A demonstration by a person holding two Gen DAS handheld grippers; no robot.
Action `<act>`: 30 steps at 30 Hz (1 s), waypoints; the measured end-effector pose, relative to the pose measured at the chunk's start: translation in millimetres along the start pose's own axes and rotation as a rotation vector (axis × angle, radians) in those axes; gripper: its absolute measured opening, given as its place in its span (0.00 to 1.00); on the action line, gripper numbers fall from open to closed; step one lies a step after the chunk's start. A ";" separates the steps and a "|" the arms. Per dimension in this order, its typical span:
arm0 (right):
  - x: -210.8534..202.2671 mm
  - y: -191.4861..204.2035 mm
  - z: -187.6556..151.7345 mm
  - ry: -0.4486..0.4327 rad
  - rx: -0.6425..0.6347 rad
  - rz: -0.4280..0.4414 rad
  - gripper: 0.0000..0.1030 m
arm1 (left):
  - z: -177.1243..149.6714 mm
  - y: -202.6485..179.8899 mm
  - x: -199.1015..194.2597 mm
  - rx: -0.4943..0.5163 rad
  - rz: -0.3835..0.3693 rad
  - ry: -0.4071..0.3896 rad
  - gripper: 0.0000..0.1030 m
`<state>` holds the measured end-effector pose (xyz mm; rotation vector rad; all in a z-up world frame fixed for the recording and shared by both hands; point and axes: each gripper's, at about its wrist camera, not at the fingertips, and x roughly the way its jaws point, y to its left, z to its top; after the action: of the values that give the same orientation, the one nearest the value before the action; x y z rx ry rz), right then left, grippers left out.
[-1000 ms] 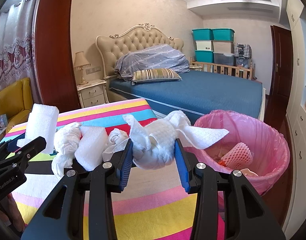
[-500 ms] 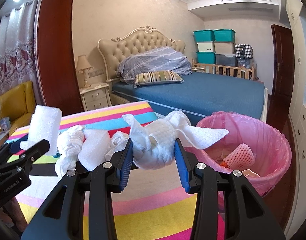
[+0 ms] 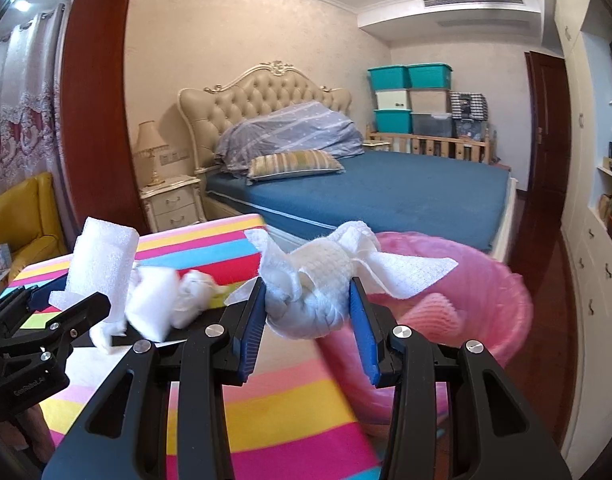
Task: Collect trash
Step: 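Carry the foam sleeve with the left tool to the bin while the right tool carries the tissue there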
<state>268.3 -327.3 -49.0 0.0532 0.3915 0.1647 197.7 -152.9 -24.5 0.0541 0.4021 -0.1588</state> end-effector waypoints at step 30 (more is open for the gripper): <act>30.7 -113.0 -4.4 0.052 -0.053 -0.101 0.43 | 70.2 -124.2 148.1 0.079 -0.355 0.162 0.67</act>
<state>311.5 -433.3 -74.1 -0.0234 0.4410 0.0764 338.9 -302.5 -20.8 0.0730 0.5657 -0.5231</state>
